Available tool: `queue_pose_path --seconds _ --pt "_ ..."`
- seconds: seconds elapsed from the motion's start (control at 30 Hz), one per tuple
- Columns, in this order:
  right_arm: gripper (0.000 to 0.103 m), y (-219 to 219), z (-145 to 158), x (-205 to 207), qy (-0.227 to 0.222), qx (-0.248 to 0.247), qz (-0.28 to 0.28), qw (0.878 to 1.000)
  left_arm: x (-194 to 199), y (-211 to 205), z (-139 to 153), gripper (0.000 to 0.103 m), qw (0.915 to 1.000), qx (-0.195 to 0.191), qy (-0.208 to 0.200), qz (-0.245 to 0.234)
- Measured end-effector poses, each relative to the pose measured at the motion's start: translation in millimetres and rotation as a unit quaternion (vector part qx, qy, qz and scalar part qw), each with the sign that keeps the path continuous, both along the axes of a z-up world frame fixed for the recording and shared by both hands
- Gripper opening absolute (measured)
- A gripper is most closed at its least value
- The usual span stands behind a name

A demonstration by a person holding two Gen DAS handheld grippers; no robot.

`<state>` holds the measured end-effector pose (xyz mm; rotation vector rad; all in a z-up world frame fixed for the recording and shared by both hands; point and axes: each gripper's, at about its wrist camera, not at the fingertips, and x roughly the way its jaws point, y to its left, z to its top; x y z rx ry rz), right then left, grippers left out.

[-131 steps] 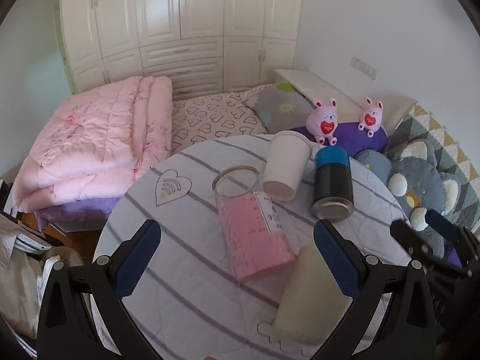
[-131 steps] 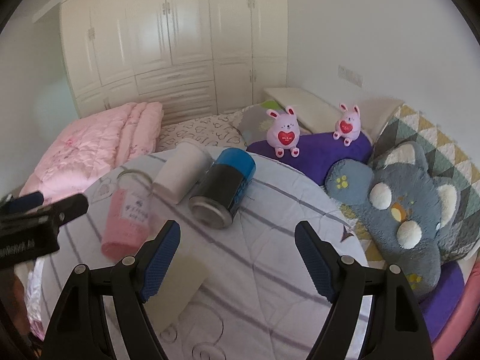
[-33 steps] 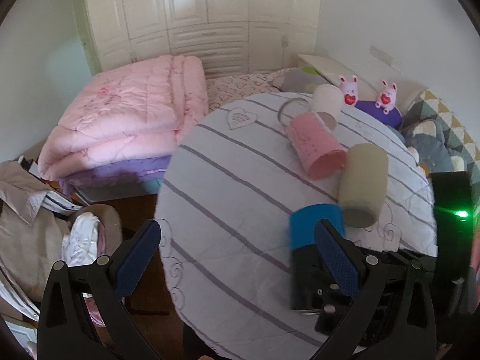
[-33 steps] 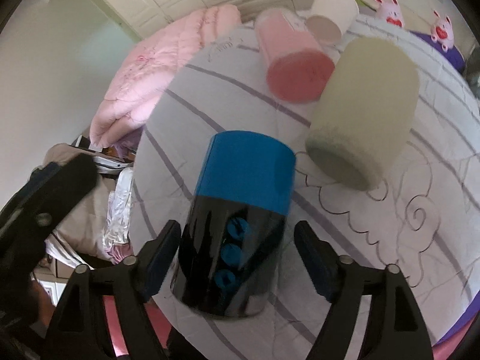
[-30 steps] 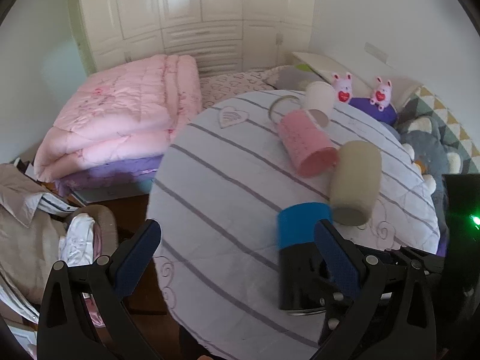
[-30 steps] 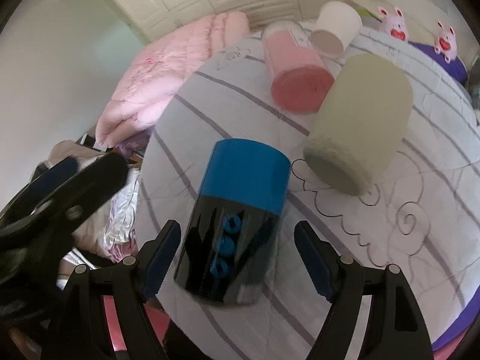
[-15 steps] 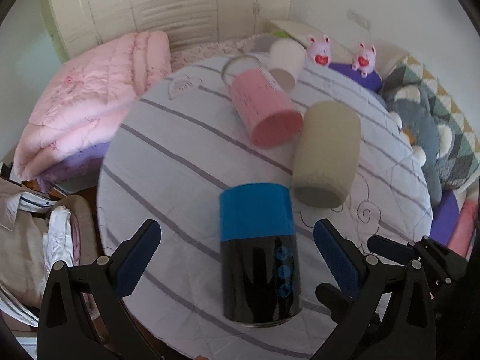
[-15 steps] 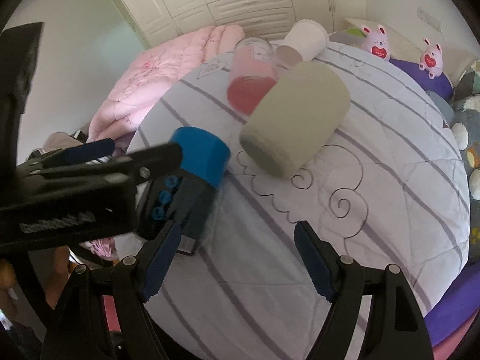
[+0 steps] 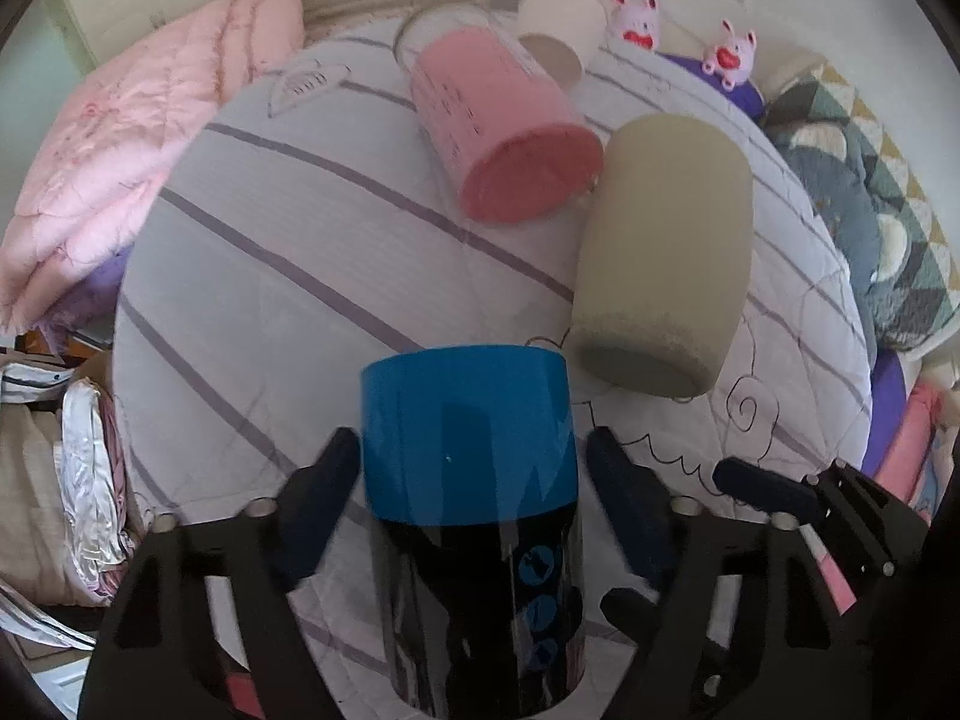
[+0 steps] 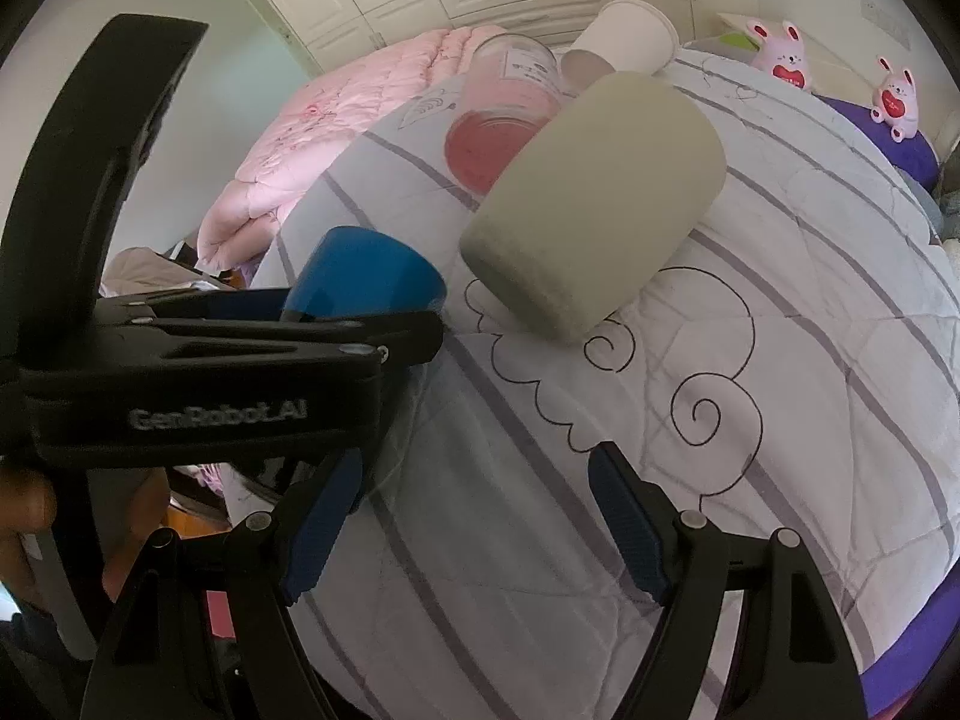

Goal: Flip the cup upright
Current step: 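Grasp the tumbler with the left gripper while the right gripper releases it, then rotate the tumbler with the left gripper so its open rim faces up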

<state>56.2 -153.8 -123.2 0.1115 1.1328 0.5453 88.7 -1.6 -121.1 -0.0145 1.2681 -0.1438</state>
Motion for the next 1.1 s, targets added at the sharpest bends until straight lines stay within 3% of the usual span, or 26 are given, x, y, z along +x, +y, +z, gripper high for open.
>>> queue_pose_path --seconds 0.27,0.83,1.1 --pt "0.080 -2 -1 -2 0.001 0.001 -0.002 1.000 -2 -3 0 0.068 0.9998 0.010 -0.013 -0.006" --pt "0.079 14 18 -12 -0.033 0.015 0.016 0.999 -20 17 52 0.068 0.9884 -0.029 -0.148 0.014" --pt "0.080 17 8 -6 -0.035 0.002 -0.007 0.999 -26 14 43 0.068 0.9895 -0.021 -0.142 0.016"
